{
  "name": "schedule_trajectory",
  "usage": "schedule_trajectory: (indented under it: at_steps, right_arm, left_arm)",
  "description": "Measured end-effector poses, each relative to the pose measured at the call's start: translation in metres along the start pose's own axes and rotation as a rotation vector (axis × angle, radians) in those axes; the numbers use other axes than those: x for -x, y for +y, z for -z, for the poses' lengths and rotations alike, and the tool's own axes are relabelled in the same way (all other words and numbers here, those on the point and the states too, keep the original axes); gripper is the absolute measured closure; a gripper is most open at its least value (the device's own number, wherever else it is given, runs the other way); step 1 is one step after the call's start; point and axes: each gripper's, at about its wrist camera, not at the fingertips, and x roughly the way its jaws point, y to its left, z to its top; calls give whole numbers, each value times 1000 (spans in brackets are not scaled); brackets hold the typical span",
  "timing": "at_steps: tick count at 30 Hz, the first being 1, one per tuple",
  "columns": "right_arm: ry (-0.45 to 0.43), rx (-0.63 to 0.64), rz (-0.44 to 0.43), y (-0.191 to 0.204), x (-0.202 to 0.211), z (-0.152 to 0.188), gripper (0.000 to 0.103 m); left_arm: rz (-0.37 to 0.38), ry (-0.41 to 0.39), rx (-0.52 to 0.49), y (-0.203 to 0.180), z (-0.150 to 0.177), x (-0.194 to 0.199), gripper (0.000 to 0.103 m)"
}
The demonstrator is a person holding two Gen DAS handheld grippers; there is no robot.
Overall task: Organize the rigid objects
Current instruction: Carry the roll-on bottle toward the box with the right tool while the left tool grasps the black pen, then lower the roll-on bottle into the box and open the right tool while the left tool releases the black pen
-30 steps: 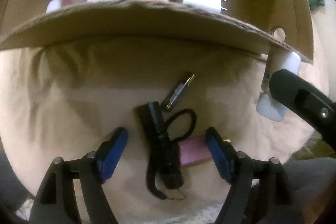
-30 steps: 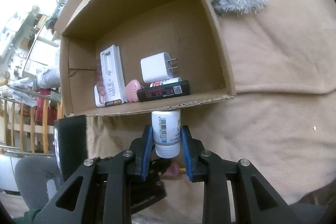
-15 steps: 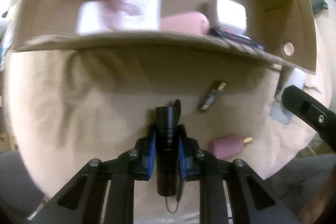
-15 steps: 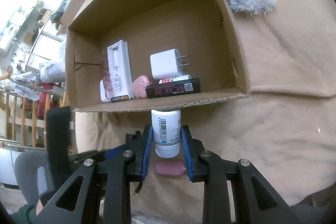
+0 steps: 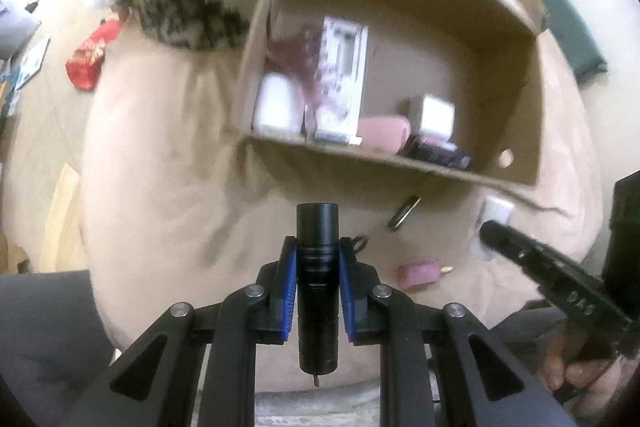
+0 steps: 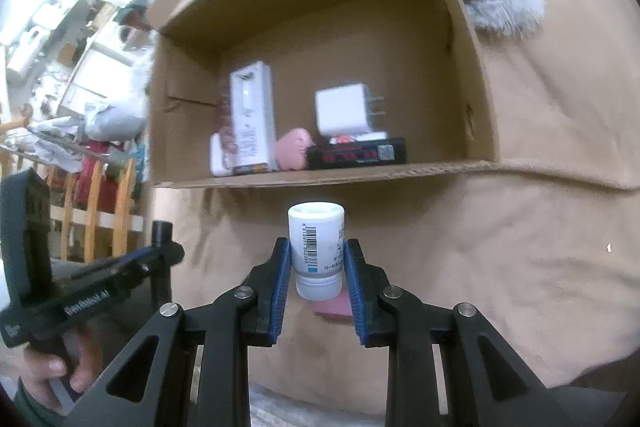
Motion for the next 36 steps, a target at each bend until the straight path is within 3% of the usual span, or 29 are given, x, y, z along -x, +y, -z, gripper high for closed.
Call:
schedule_trajectory:
  at_steps: [4,10,18,24,30,36]
  right_arm:
    - [-34,22,-36,11,16,-3,74]
    - [-99,72,-55,29,42,-12,74]
    - [-172,110,-63,42,73,-47,74]
    - [-220,125,-54,50,83,-82,74]
    - [-204,123,-29,45,64,-102,74]
    - [-149,65,-13,14,23,-103,74]
  left_arm:
    - [1,-84,-5,-16,0,34,86]
    - [15,-206,17,-9,-16,86,86]
    - [49,-340,26,-13,-54,145,86]
    - [75,-419,45,-24,-93,164,86]
    - [34,-441,-4,-43,-117,142,86]
    - [-5,-314,-56,-47,-121,68,86]
